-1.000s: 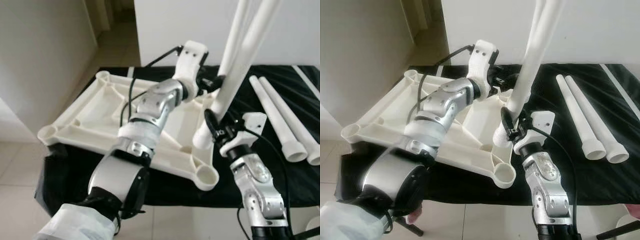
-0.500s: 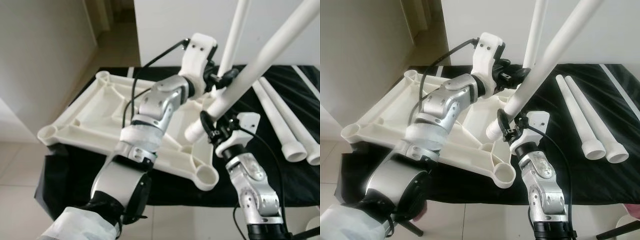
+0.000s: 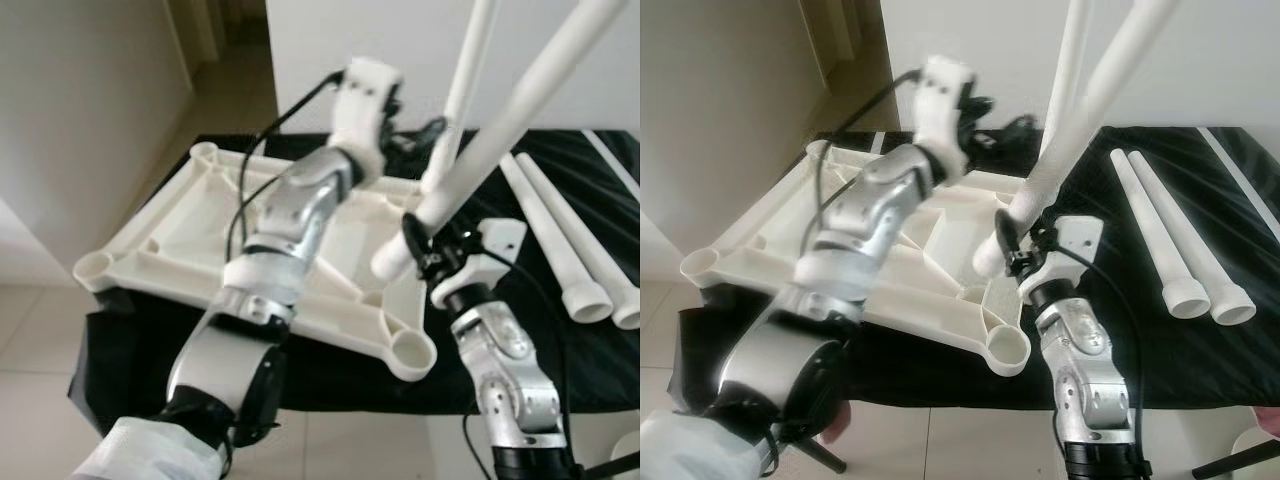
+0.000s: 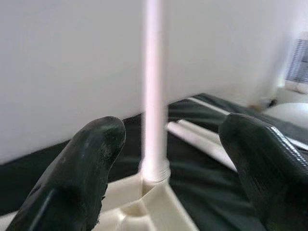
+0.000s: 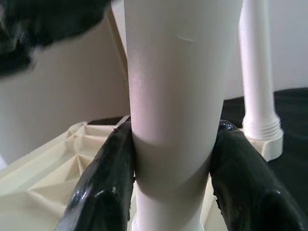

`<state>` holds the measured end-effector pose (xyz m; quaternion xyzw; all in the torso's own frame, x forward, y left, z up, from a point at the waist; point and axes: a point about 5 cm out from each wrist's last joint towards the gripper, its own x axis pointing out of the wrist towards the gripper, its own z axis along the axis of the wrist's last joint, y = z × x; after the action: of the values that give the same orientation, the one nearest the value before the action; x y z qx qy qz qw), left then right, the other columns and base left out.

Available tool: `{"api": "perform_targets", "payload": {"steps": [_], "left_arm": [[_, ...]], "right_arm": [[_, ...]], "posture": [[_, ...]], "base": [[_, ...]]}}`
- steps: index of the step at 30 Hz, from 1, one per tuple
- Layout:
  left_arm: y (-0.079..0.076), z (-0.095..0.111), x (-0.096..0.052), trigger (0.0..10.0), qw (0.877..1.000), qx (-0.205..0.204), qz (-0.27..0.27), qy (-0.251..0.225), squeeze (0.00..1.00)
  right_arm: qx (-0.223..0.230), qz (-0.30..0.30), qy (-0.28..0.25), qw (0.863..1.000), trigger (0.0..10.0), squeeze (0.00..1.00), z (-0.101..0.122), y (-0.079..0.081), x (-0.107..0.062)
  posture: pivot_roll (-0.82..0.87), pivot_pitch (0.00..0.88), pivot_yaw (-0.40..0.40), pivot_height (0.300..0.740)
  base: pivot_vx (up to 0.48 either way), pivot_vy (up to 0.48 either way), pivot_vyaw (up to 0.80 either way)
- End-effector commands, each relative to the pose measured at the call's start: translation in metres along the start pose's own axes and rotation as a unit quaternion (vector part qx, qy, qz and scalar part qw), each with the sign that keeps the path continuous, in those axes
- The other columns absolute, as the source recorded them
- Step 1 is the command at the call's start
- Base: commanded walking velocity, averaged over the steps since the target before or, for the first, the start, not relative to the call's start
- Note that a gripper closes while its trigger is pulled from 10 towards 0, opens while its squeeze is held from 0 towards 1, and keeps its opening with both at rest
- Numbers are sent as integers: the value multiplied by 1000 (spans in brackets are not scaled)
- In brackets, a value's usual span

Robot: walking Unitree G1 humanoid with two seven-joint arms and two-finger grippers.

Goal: Building children table

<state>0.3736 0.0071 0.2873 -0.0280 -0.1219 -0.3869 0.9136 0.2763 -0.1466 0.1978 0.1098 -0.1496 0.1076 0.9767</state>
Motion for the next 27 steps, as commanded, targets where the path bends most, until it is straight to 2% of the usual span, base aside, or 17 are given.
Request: {"api": "perform_targets", "payload": {"steps": [1, 4, 8, 9, 11, 14, 15, 20, 24, 25, 27], "left_arm": [[-1, -4, -3, 10000, 1000, 2, 6, -2, 0], [-1, -13, -11, 10000, 1000, 6, 0, -2, 0], [-6, -31, -30, 10000, 999, 29, -35, -6, 0], [-6, -31, -30, 10000, 999, 29, -35, -6, 0], [-9, -38, -39, 10000, 997, 39, -61, -11, 0], [-20, -53, -63, 10000, 990, 55, -133, 0, 0], [-20, -53, -63, 10000, 990, 55, -133, 0, 0], [-33, -67, -90, 10000, 979, 41, -196, 25, 0], [-38, -72, -99, 10000, 973, 39, -222, 38, 0], [-40, -78, -108, 10000, 967, 8, -250, 57, 0], [-41, -79, -111, 10000, 963, -4, -260, 64, 0]], "right_arm": [[5, 3, -11, 1000, 10000, 0, 7, 2, 2], [4, -1, -17, 1000, 10000, 0, 11, 2, 2], [-6, -19, -15, 1000, 10000, 0, 16, 0, 2], [-6, -19, -15, 1000, 10000, 0, 16, 0, 2], [-13, -26, -11, 1000, 10000, 0, 17, -1, 2], [-20, -37, -3, 999, 10000, 0, 16, -5, 1], [-20, -37, -3, 999, 10000, 0, 16, -5, 1], [-29, -45, 3, 999, 10000, 0, 14, -8, 1], [-31, -46, 6, 998, 10000, 0, 13, -10, 1], [-33, -46, 8, 998, 10000, 0, 12, -10, 2], [-34, -46, 9, 998, 10000, 0, 12, -9, 2]], "posture": [[-8, 0, 37, 740], [-8, 0, 40, 740], [-1, 0, 38, 740], [-1, 0, 38, 740], [-1, 0, 38, 740], [0, 0, 38, 740], [0, 0, 38, 740], [9, 0, 32, 740], [16, 0, 28, 740], [17, 0, 25, 740], [17, 0, 24, 740]], "base": [[0, 0, 0], [0, 0, 0], [0, 0, 0], [0, 0, 0], [0, 0, 0], [0, 0, 0], [0, 0, 0], [0, 0, 0], [0, 0, 0], [0, 0, 0], [0, 0, 0]]}}
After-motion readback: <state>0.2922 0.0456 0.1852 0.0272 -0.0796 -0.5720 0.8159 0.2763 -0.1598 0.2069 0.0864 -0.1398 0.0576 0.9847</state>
